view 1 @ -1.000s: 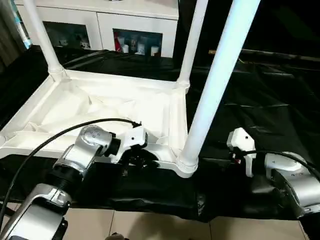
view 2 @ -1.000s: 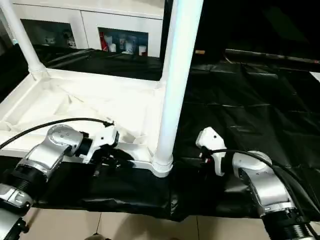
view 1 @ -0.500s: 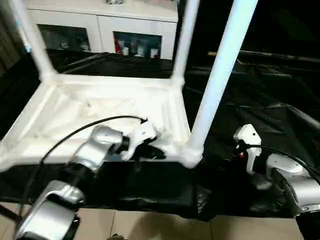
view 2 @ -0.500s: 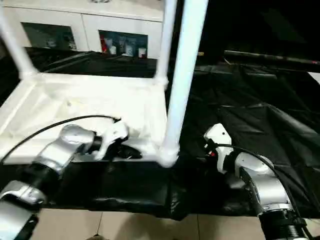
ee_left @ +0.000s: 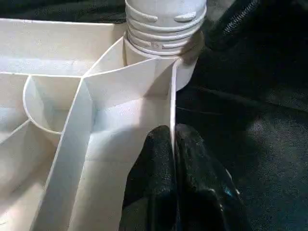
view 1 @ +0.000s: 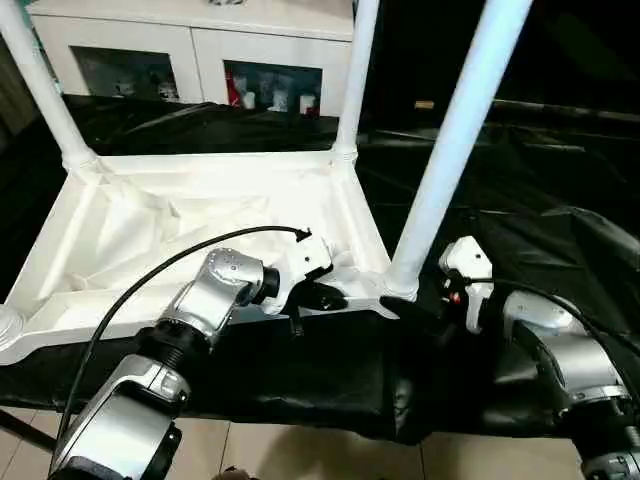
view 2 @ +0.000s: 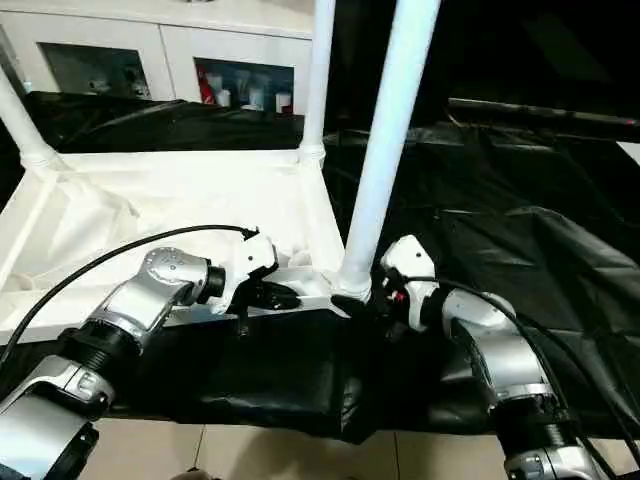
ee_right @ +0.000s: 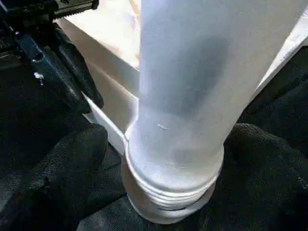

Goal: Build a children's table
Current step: Rotate leg to tighten

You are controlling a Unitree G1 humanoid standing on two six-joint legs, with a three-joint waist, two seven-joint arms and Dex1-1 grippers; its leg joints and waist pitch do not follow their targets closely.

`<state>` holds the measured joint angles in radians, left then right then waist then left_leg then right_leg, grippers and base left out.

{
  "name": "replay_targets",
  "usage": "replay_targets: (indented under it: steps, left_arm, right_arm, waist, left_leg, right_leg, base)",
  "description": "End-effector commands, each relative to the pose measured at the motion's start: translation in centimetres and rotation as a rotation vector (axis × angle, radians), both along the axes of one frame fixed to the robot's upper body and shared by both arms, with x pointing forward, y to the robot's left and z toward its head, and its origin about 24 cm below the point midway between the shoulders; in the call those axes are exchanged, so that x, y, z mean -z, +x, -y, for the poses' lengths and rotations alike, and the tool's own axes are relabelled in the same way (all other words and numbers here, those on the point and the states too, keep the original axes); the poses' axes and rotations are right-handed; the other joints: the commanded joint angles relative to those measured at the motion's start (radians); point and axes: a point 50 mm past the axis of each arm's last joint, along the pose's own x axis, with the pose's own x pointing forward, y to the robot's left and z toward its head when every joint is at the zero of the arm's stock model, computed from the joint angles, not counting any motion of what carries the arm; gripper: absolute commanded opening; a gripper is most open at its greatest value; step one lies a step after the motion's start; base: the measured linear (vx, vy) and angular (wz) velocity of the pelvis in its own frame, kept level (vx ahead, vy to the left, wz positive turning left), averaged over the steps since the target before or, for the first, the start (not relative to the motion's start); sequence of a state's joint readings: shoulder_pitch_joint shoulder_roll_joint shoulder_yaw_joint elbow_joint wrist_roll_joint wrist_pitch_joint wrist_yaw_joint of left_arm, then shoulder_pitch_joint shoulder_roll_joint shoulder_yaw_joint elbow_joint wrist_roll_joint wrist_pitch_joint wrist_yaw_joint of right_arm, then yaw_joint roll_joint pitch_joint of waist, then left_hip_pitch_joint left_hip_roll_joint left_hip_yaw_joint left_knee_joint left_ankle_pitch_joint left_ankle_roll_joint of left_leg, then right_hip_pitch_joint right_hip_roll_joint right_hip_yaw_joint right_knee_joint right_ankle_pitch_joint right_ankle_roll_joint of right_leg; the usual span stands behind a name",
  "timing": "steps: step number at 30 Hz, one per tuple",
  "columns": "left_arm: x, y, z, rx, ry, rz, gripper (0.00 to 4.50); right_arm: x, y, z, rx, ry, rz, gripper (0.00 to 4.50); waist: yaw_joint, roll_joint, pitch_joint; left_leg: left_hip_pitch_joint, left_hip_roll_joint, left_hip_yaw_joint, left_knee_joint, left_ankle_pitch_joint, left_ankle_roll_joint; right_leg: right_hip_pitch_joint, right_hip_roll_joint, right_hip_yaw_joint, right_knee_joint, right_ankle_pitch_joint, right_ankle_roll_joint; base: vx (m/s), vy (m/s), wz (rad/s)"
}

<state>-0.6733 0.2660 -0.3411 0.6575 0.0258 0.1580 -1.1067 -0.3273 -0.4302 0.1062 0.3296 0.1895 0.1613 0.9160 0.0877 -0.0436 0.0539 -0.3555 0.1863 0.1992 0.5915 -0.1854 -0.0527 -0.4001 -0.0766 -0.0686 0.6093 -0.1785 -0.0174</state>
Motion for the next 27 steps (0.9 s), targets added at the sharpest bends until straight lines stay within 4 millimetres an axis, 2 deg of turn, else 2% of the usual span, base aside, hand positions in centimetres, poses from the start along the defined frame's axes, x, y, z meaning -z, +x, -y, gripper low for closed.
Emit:
replay_targets:
  steps: [1, 3, 5, 12, 14, 23, 24, 25, 27]
  left_arm:
    - [0.5, -0.1, -0.3, -0.015, -0.001, -0.009, 0.00]
    - [0.5, -0.2, -0.4, -0.016, 0.000, -0.012, 0.00]
    - [0.5, -0.2, -0.5, -0.016, 0.002, -0.014, 0.00]
    - [0.6, -0.3, -0.6, -0.003, 0.005, -0.027, 0.00]
    - [0.6, -0.4, -0.7, 0.001, 0.008, -0.030, 0.00]
    - [0.9, -0.5, -0.9, -0.006, 0.015, -0.037, 0.00]
    - [0.9, -0.5, -0.9, -0.009, 0.015, -0.037, 0.00]
    - [1.0, -0.5, -0.8, -0.018, 0.011, -0.038, 0.00]
    - [1.1, -0.2, -0.1, -0.060, 0.005, -0.025, 0.00]
  right_arm:
    - [-0.2, 0.3, 0.1, 0.000, 0.011, 0.001, 4.26]
    - [-0.2, 0.3, 0.0, -0.010, 0.014, -0.003, 4.00]
    - [-0.1, 0.3, -0.1, -0.025, 0.013, -0.008, 3.93]
    - [0.0, 0.3, -0.1, -0.027, 0.018, -0.008, 3.44]
    - [0.1, 0.4, -0.1, -0.025, 0.016, -0.011, 3.13]
    - [0.8, 0.4, -0.2, 0.004, 0.022, -0.031, 2.74]
    - [0.8, 0.4, -0.2, 0.010, 0.023, -0.033, 2.74]
    - [1.1, 0.4, -0.3, 0.032, 0.026, -0.039, 2.74]
    - [2.3, 0.6, -0.7, 0.139, 0.032, -0.062, 2.73]
  waist:
    - [0.002, -0.009, -0.059]
    - [0.002, -0.009, -0.058]
    - [0.000, -0.009, -0.058]
    - [0.001, -0.008, -0.058]
    - [0.001, -0.008, -0.058]
    - [0.000, -0.010, -0.057]
    - [-0.001, -0.009, -0.056]
    - [-0.003, -0.013, -0.056]
    - [-0.005, -0.011, -0.053]
  left_leg:
    - [0.005, 0.046, -0.026, -0.067, -0.220, 0.045]
    - [0.005, 0.047, -0.027, -0.068, -0.227, 0.041]
    - [0.006, 0.047, -0.027, -0.069, -0.232, 0.038]
    - [0.005, 0.046, -0.026, -0.069, -0.226, 0.039]
    - [0.006, 0.047, -0.026, -0.069, -0.233, 0.036]
    - [0.005, 0.047, -0.027, -0.070, -0.232, 0.038]
    - [0.005, 0.047, -0.027, -0.071, -0.239, 0.037]
    - [0.005, 0.047, -0.027, -0.071, -0.244, 0.036]
    - [0.007, 0.046, -0.029, -0.072, -0.264, 0.028]
  right_leg:
    - [0.046, -0.078, 0.049, -0.088, -0.324, -0.172]
    - [0.044, -0.078, 0.048, -0.091, -0.350, -0.164]
    - [0.044, -0.078, 0.048, -0.091, -0.362, -0.162]
    - [0.044, -0.078, 0.049, -0.091, -0.344, -0.165]
    - [0.042, -0.078, 0.049, -0.092, -0.354, -0.164]
    - [0.042, -0.078, 0.049, -0.092, -0.362, -0.162]
    - [0.041, -0.079, 0.049, -0.093, -0.374, -0.161]
    - [0.041, -0.079, 0.048, -0.095, -0.386, -0.158]
    - [0.038, -0.080, 0.047, -0.101, -0.442, -0.141]
  base:
    - [0.000, 0.000, 0.00]
    - [0.000, 0.000, 0.00]
    - [0.000, 0.000, 0.00]
    - [0.000, 0.000, 0.00]
    - [0.000, 0.000, 0.00]
    - [0.000, 0.000, 0.00]
    - [0.000, 0.000, 0.00]
    - [0.000, 0.000, 0.00]
    - [0.000, 0.000, 0.00]
